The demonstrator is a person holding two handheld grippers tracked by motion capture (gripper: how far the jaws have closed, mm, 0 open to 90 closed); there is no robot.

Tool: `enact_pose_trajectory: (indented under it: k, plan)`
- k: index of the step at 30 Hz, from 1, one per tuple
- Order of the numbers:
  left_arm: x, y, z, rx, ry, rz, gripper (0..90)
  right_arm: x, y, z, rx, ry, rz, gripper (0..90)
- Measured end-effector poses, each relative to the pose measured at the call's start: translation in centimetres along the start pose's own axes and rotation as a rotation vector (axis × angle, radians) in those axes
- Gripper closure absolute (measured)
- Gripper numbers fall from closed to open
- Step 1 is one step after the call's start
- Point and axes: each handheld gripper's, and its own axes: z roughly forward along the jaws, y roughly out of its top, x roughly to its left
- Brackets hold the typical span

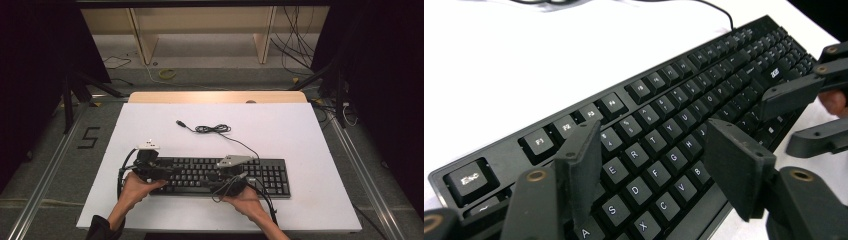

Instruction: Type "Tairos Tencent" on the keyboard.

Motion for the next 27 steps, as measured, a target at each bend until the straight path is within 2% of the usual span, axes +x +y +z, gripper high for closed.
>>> enact_pose_trajectory:
  k: [19,27]
  plan:
    - [-0.3,-0.6,-0.8,-0.054,0.000,0.012,34.0,-0.2,0.3,1.6,0.043,-0.008,-0.026,86.8]
    - [-0.4,-0.8,-0.9,-0.060,0.001,0.013,32.6,-0.2,0.4,2.1,0.059,-0.013,-0.027,90.0]
